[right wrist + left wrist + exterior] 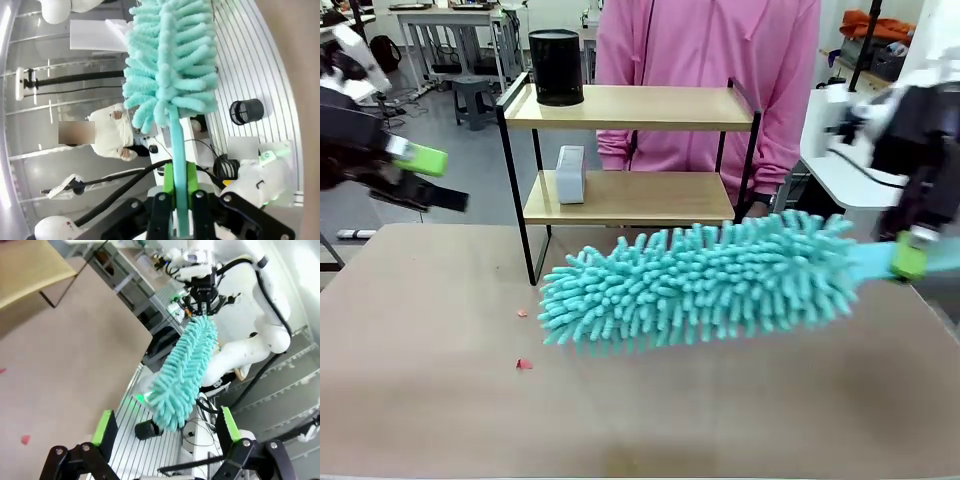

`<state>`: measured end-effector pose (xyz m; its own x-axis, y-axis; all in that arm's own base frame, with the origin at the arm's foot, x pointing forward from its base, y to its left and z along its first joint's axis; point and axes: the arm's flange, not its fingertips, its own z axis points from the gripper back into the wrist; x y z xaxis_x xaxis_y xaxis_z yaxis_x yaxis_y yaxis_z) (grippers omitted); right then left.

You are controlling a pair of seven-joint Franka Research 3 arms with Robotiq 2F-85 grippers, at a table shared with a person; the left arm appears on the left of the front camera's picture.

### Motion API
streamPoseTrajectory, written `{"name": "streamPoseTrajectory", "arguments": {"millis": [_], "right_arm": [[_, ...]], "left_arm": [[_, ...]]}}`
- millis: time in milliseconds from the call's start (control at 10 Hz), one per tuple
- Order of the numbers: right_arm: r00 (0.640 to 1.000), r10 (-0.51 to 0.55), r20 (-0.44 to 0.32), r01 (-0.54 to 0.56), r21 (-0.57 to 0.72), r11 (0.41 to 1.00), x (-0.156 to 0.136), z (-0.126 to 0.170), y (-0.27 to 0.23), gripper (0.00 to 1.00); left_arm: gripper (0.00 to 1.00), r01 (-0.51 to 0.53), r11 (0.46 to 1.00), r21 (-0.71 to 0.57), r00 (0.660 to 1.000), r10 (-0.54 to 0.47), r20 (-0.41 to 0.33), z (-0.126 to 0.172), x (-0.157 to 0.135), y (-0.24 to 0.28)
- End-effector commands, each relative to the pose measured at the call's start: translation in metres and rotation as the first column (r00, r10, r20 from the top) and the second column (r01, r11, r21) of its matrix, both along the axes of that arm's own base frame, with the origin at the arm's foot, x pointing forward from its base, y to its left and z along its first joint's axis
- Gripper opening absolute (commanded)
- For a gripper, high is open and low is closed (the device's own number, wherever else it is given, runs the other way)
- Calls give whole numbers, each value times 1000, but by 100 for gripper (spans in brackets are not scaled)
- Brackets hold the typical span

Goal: Clean the shelf.
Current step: Hand the Duster back to the human.

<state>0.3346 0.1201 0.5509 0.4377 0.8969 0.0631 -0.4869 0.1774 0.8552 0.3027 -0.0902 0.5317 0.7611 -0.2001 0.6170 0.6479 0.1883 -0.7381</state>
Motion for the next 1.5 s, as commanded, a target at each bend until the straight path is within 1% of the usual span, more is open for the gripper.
{"name": "streamPoseTrajectory", "arguments": {"millis": [0, 200, 300, 400, 500, 600, 800, 1100, 1400], "right_arm": [[999, 40, -26, -40, -29, 999, 32, 7, 21, 12], [998, 62, -7, -62, 12, 998, 44, -1, 40, 12], [998, 57, 0, -57, 34, 998, 48, -3, 40, 12], [999, 48, 6, -48, 54, 997, 51, -5, 38, 12], [999, 37, 4, -37, 75, 996, 53, -7, 35, 12], [1000, 27, 5, -28, 91, 995, 53, -9, 33, 12], [1000, 26, -1, -26, 110, 994, 54, -15, 31, 12], [999, 33, -6, -32, 124, 992, 47, -16, 27, 12], [999, 36, -18, -33, 128, 991, 46, -17, 26, 12]], "left_arm": [[100, 15, 1000, 14, 998, -14, -67, -20, 7, -31], [100, 13, 999, 41, 997, -10, -80, -37, 13, -58], [100, 45, 999, 15, 994, -43, -98, -43, 12, -70], [100, 76, 997, 23, 993, -73, -95, -48, 11, -80], [100, 137, 990, 12, 984, -135, -115, -54, 8, -89], [100, 188, 982, 0, 975, -187, -119, -57, 4, -94], [100, 291, 956, -33, 951, -293, -96, -59, -9, -103], [100, 311, 950, -32, 946, -312, -88, -60, -13, -106], [100, 289, 957, -37, 953, -291, -87, -60, -13, -108]]}}
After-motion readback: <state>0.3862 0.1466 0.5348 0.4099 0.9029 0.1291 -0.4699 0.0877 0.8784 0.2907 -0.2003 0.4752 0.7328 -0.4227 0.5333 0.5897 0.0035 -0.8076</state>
